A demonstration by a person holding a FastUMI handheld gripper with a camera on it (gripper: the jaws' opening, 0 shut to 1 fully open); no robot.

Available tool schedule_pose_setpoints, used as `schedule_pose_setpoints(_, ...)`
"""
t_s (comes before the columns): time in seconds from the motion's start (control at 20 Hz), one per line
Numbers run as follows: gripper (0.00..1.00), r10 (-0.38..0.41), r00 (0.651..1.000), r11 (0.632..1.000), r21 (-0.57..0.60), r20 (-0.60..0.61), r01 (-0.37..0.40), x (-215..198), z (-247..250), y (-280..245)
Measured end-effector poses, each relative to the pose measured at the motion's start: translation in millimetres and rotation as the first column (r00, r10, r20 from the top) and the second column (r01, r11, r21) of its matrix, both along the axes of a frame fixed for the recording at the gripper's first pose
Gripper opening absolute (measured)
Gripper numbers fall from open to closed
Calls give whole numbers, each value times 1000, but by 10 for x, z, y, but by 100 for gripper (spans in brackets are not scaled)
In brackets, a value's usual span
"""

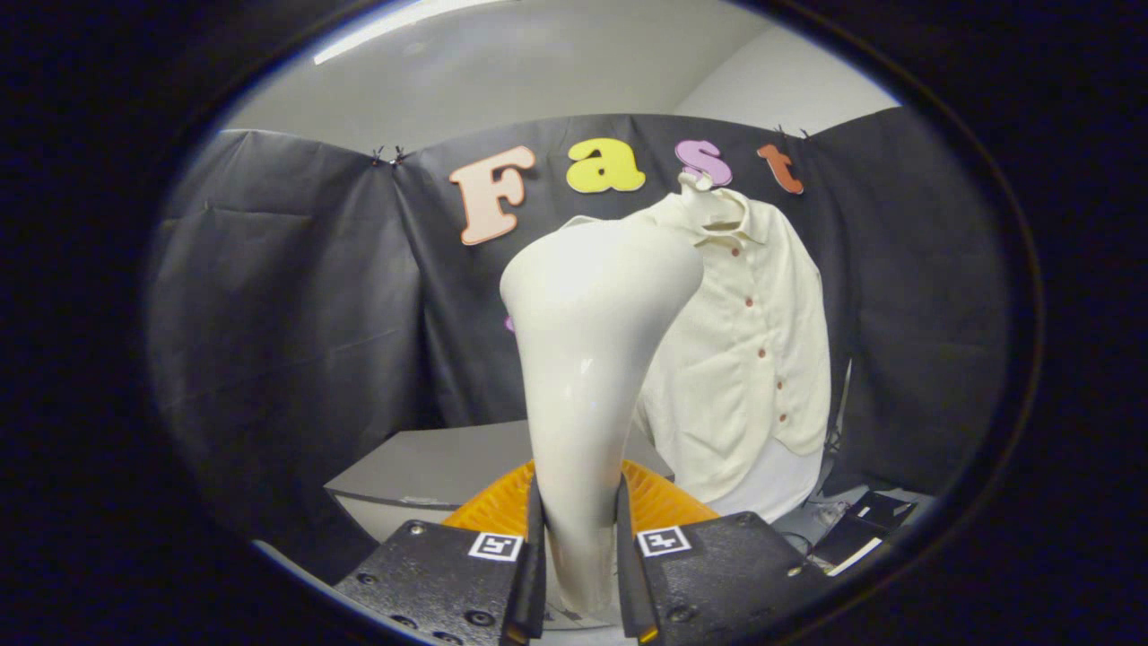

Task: Iron the clothes twice with a garment steamer, once on the left side and once on the right side.

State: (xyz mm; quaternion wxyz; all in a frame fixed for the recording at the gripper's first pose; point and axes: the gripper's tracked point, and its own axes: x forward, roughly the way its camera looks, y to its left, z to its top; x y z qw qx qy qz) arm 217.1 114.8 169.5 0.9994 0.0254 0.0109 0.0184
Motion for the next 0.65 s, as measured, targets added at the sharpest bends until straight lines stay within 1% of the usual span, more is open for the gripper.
schedule_pose_setpoints(0.1, 32, 20, 1000, 1000, -18, 6, -20, 17, 37, 134)
schedule_pose_setpoints(0.25, 32, 22, 1000, 999, -33, 5, -22, -3, 3, 250)
schedule_pose_setpoints(0.4, 32, 11, 1000, 999, -47, 4, -10, -90, -85, 254)
schedule_pose_setpoints(0.65, 32, -25, 1000, 997, -68, 2, 25, -296, -130, 90)
